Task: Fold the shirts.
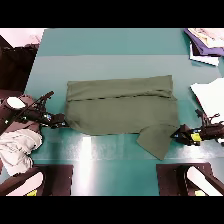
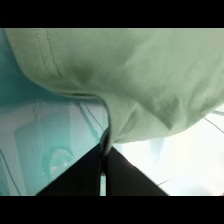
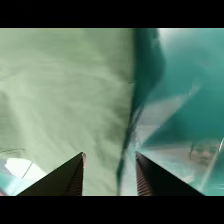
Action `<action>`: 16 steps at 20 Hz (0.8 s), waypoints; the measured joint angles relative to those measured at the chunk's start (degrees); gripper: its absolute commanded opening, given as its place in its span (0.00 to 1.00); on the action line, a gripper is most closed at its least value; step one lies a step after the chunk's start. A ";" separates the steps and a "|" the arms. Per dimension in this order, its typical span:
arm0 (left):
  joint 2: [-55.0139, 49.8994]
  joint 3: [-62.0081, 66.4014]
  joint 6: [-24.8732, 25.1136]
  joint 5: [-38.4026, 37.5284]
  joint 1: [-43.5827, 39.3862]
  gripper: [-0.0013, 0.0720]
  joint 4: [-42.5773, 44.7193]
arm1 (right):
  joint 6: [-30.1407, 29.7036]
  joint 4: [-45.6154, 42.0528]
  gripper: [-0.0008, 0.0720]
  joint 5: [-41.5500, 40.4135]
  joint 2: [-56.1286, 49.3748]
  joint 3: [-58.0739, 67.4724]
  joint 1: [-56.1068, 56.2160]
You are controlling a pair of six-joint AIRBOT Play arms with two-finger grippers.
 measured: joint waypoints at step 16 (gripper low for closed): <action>13.38 0.46 -1.09 -12.48 0.00 0.05 1.42 | 2.51 -11.23 0.04 11.13 14.64 15.04 8.85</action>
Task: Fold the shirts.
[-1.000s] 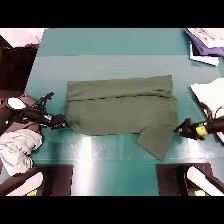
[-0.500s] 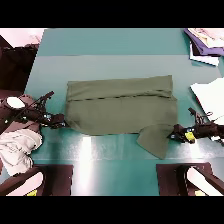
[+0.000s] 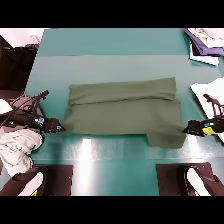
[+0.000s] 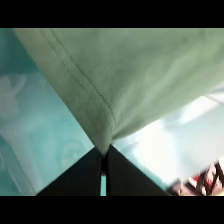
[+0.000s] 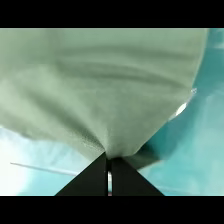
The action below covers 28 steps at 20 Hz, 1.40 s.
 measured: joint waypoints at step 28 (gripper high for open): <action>-24.46 15.76 1.51 36.48 0.02 0.90 -12.09 | 3.17 4.13 0.71 -22.14 -41.79 40.15 13.55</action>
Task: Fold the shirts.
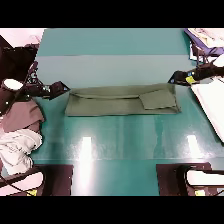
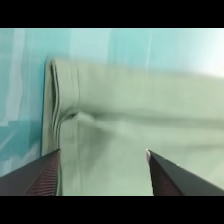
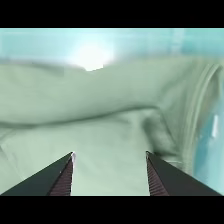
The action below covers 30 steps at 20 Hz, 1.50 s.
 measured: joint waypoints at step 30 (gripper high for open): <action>-1.03 7.41 -1.27 -19.74 -5.57 0.05 0.72 | -18.75 18.18 0.04 18.84 -21.97 1.75 -13.60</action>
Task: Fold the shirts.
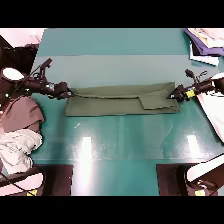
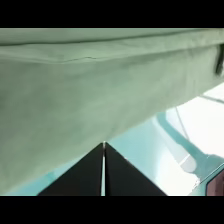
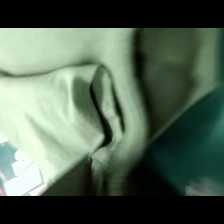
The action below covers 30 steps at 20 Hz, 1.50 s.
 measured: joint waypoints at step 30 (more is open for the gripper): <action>-39.43 40.46 -11.10 9.03 -30.71 0.05 2.69 | 15.78 6.49 0.03 3.91 12.48 32.98 32.74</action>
